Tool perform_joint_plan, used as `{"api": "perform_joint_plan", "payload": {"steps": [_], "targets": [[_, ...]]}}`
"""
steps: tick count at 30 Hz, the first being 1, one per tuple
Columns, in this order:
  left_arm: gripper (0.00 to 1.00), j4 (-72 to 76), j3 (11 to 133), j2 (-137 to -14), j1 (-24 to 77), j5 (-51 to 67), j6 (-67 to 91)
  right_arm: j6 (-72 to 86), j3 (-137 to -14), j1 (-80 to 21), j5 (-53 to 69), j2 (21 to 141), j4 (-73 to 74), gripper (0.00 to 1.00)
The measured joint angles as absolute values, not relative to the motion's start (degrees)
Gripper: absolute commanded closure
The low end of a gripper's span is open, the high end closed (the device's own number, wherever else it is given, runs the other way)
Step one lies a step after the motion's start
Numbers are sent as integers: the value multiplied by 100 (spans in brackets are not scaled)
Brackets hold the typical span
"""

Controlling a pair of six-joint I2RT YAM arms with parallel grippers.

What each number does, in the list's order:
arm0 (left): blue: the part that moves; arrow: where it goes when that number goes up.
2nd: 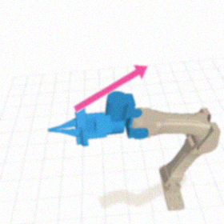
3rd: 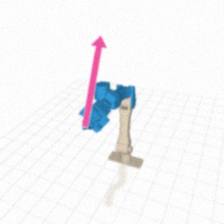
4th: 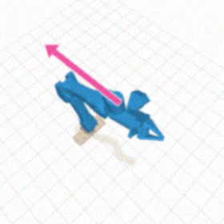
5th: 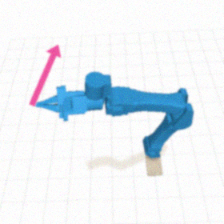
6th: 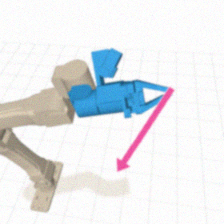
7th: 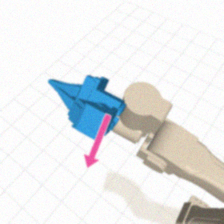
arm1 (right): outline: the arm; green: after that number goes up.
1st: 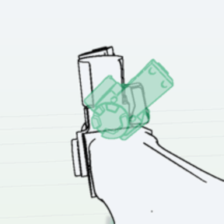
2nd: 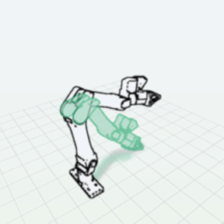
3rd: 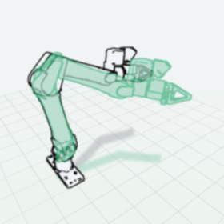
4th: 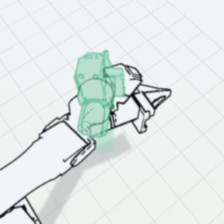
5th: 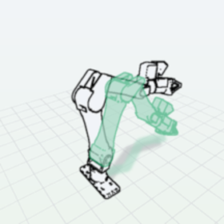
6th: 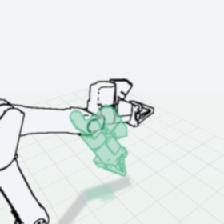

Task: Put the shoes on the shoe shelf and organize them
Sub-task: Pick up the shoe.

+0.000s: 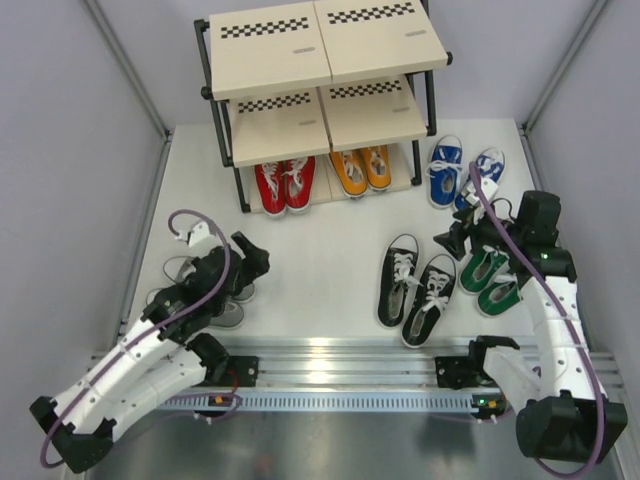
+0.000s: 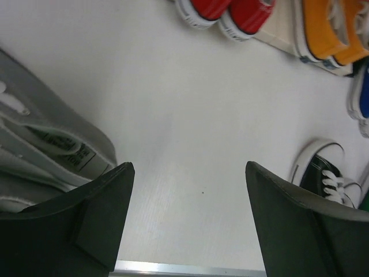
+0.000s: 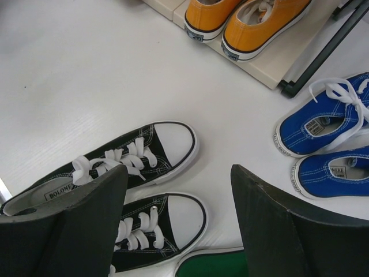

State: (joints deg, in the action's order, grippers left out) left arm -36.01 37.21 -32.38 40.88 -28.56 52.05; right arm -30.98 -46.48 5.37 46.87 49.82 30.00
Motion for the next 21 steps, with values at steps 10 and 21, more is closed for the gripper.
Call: {"api": "perform_joint_plan", "payload": {"steps": [10,21], "targets": [[30,-5457,4189,-5019,3754,-3592,7837,-3089,-4648,550,4742,4982,3002,28],[39,-4803,3968,-5524,2241,-3048,7531,-3089,-4648,554,4816,4936,3004,28]]}}
